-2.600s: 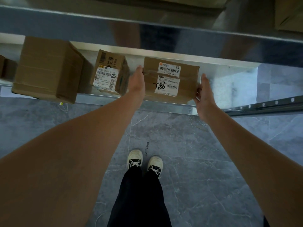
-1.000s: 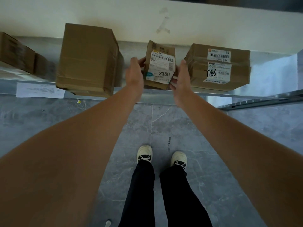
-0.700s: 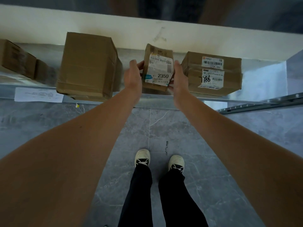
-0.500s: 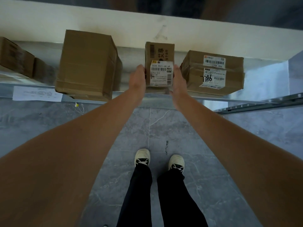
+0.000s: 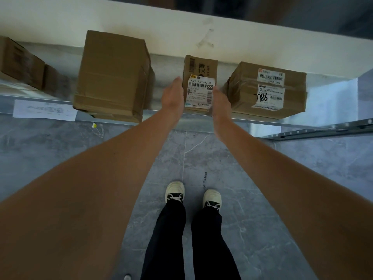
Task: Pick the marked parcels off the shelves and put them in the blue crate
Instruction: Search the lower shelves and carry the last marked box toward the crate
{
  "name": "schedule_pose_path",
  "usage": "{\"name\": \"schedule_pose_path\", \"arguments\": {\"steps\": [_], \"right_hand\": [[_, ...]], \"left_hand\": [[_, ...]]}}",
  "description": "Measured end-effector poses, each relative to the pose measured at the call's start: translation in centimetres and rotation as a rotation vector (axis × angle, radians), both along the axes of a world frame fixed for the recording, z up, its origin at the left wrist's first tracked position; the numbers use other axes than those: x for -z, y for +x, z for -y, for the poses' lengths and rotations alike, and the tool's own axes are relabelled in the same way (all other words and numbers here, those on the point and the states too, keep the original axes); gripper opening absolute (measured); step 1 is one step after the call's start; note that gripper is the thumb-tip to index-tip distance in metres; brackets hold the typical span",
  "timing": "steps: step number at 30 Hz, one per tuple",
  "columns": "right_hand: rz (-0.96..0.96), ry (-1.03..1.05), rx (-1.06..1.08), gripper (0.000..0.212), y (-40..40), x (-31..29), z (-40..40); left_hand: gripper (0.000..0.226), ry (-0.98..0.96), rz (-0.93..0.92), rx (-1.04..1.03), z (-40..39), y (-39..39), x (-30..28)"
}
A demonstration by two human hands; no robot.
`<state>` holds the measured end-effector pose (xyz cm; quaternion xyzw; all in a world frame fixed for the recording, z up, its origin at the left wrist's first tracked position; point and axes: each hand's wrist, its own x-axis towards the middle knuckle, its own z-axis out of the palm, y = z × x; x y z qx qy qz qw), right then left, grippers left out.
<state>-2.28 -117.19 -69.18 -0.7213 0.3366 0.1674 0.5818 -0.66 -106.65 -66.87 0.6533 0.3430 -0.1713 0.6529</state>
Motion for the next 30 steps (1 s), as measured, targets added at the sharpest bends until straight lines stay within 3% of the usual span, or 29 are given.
{"name": "schedule_pose_path", "arguments": {"steps": [3,7,12,15,20,27,30], "right_hand": [[0.11,-0.188,0.05,0.08,-1.3,-0.5,-0.9],[0.264,-0.327,-0.095,0.04,-2.9,-3.9,-3.1],[0.27,-0.264,-0.202,0.043,-4.2,-6.0,-6.5],[0.22,-0.231,-0.284,0.045,-4.5,-6.5,-8.7],[0.1,-0.208,-0.308,0.051,-3.3,-6.1,-12.4],[-0.029,-0.209,-0.184,0.052,-2.9,-5.2,-17.7],[-0.02,-0.182,-0.139,0.034,-2.8,-4.3,-19.2]], "left_hand": [[0.033,0.074,0.051,-0.092,0.0,-1.4,-1.2],[0.036,0.196,0.199,-0.121,-0.9,-4.3,-2.7],[0.017,0.338,0.29,-0.233,-6.2,-6.2,-4.0],[0.043,0.507,0.307,-0.218,-10.3,-6.2,-4.0],[0.045,0.655,0.233,-0.11,-16.6,-5.3,-3.7],[0.057,0.612,0.107,0.091,-22.6,-5.4,-2.6],[0.057,0.544,0.074,0.117,-23.8,-4.7,-1.5]]}}
